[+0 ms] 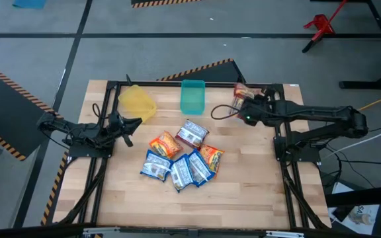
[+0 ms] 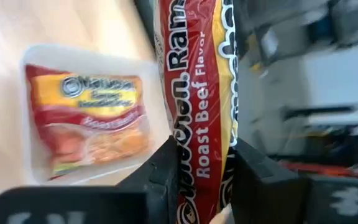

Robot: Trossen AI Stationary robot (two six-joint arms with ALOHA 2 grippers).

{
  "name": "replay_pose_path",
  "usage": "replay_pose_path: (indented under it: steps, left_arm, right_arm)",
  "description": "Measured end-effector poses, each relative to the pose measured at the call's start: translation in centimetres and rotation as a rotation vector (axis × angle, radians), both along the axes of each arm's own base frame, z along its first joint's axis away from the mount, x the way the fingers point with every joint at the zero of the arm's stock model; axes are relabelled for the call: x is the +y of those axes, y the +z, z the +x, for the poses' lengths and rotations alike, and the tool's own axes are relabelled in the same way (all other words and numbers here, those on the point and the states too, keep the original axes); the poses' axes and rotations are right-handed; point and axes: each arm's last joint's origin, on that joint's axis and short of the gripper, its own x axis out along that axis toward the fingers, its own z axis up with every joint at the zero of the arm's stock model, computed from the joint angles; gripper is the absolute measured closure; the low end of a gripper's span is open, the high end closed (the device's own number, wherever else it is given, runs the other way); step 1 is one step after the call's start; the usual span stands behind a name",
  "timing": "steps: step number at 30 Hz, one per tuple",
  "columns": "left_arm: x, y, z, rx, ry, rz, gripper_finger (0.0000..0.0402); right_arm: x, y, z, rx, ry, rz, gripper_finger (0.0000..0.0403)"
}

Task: Sort Maruchan noodles
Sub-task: Put the right red noodle pack into the transparent bin

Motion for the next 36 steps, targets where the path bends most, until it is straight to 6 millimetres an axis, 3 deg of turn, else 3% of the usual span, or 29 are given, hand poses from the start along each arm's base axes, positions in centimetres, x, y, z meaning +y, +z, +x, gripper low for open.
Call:
replay_pose_path:
  steps: [4,10,13,19,23,36]
  left_arm:
    - [0.0,0.0,0.0,-0.015,-0.002,-0.024,0.0357]
    - [0.0,0.0,0.0,-0.058,-0.005,-0.095,0.0357]
    - [0.0,0.0,0.0,-0.073,-0.006,-0.12,0.0357]
    - [0.0,0.0,0.0,-0.089,-0.009,-0.146,0.0357]
    - [0.0,0.0,0.0,-0.097,-0.012,-0.16,0.0357]
    - [0.0,0.0,0.0,-0.095,-0.014,-0.157,0.0357]
  right_arm:
    - [-0.4,-1.3,0.8,-0.175,-0.202,0.091,0.0322]
    - [-0.6,-3.1,3.0,-0.226,-0.395,0.294,0.0325]
    - [-0.9,-2.5,4.6,-0.175,-0.462,0.302,0.0334]
    - [-1.7,1.4,7.9,-0.063,-0.564,0.244,0.0343]
    - [-2.1,2.5,10.0,-0.104,-0.583,0.256,0.0341]
    - [-3.4,-0.5,11.4,-0.059,-0.716,0.248,0.0339]
